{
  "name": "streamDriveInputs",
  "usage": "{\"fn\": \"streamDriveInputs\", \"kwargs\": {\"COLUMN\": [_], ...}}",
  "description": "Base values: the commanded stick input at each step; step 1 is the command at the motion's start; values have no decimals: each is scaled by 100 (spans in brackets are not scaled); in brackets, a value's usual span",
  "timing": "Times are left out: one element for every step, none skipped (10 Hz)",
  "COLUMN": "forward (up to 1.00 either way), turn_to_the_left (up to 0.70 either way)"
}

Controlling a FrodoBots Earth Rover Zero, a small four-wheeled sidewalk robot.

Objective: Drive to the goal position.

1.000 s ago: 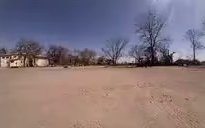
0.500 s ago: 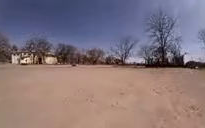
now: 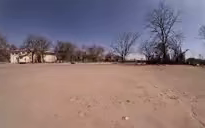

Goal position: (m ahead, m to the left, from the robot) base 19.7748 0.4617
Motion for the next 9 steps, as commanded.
{"fn": "streamDriveInputs", "kwargs": {"forward": [100, 100, 100, 100, 100, 100, 100, 100, 100], "turn_to_the_left": [0, 0, 0, 0, 0, 0, 0, 0, 0]}}
